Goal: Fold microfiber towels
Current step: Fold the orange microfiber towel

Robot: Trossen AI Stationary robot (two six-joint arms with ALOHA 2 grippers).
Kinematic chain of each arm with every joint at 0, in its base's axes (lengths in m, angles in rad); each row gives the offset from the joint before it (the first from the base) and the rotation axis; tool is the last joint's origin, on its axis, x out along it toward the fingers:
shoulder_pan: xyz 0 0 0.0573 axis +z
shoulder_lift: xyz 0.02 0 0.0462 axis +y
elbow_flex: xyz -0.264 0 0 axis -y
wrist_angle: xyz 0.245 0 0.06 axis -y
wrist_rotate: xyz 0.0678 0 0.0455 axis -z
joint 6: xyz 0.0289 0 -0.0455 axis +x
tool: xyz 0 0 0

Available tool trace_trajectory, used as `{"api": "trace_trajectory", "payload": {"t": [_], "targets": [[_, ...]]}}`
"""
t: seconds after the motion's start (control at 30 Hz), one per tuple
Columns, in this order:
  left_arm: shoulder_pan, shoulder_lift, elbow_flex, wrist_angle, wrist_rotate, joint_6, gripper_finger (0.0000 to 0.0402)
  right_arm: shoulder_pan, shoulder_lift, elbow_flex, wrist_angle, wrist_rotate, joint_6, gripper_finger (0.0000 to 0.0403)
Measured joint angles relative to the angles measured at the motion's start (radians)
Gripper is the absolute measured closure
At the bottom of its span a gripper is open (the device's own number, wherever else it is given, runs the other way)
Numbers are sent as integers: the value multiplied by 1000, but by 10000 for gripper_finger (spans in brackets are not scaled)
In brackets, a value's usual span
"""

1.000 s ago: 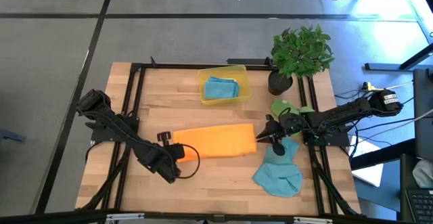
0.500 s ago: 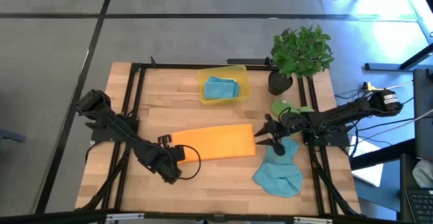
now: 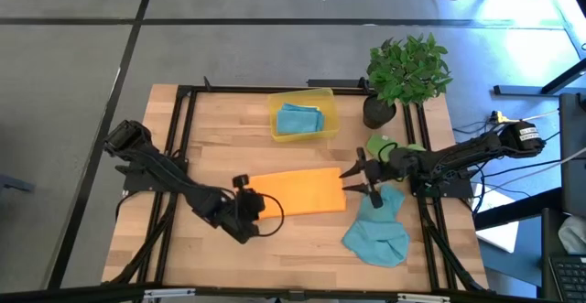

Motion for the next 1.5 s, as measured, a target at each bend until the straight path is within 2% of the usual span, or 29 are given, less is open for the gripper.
{"api": "trace_trajectory", "payload": {"t": [0.07, 0.3, 0.4, 0.53, 0.67, 0.8, 0.93, 1.07, 1.17, 1.27, 1.4, 1.5], "targets": [[6, 0, -52, 157, 10, 73, 280, 0, 0, 0, 42, 0, -27, 224], [80, -5, -320, 706, 169, 193, 299, 0, 0, 0, 166, 0, -107, 224], [123, -5, -422, 1007, 171, 278, 310, -3, 0, 0, 213, 1, -171, 224], [176, -5, -527, 1420, 214, 476, 320, -41, 0, 5, 276, 1, -178, 226], [256, -5, -595, 1782, 279, 680, 323, -96, 0, 69, 259, 0, -163, 237], [370, -6, -610, 2011, 447, 720, 322, -117, 6, 216, 28, -20, -157, 250], [445, -6, -611, 2011, 591, 585, 327, -117, 71, 347, -197, -26, -158, 261], [448, -6, -611, 1850, 625, 471, 328, -117, 172, 368, -212, 19, -141, 272], [433, -5, -612, 1783, 607, 443, 328, -128, 263, 362, -142, 61, -105, 279], [421, -5, -611, 1751, 525, 439, 328, -152, 339, 369, -67, 69, -35, 285], [420, -5, -611, 1681, 491, 394, 328, -162, 379, 378, -122, 1, -21, 290], [420, -5, -611, 1608, 491, 372, 328, -162, 383, 378, -185, -9, -19, 294]]}}
